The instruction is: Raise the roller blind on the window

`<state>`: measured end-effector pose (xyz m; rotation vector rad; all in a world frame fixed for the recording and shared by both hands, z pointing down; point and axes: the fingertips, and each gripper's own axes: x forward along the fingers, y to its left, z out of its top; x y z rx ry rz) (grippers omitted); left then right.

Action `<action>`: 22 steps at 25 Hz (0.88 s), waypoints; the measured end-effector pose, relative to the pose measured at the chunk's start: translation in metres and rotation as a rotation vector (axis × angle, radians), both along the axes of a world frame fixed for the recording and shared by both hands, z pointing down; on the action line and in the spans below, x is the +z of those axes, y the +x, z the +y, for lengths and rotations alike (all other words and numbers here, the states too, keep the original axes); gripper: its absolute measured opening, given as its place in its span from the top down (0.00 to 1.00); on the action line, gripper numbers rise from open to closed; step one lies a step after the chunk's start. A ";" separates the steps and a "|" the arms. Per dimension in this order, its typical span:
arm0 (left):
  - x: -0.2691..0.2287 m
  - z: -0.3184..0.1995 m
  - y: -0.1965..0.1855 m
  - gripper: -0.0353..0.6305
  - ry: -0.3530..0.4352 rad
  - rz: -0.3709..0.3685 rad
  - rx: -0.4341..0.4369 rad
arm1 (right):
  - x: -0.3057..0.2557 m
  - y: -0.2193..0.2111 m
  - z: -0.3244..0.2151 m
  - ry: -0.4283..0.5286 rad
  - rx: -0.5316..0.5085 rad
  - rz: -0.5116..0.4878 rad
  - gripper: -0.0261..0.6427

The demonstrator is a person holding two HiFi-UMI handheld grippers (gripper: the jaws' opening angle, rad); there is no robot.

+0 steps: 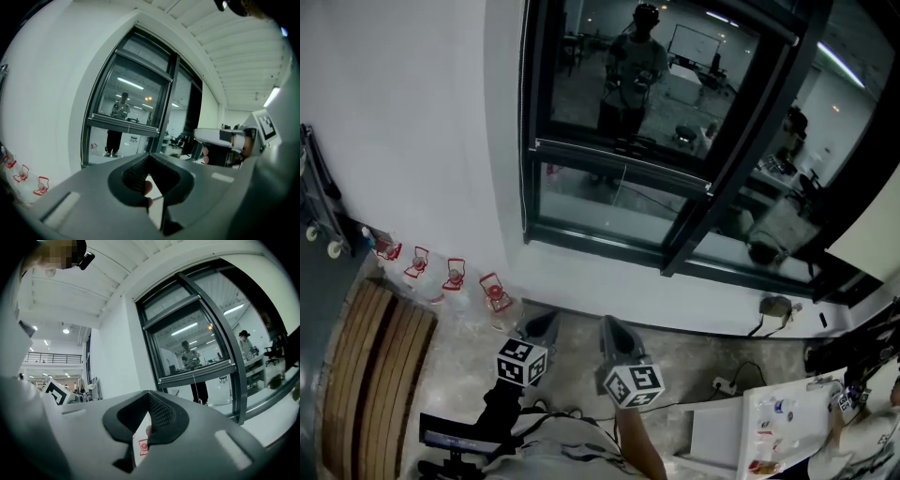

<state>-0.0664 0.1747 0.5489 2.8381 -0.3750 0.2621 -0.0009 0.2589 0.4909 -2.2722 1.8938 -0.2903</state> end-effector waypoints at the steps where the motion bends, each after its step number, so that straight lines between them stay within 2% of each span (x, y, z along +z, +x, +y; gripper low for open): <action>1: -0.001 -0.001 0.001 0.95 0.001 0.002 -0.002 | -0.001 0.001 -0.001 0.006 0.000 0.001 0.96; 22: -0.005 -0.005 0.022 0.95 -0.017 0.036 0.030 | -0.001 0.011 -0.014 0.004 -0.026 0.023 0.96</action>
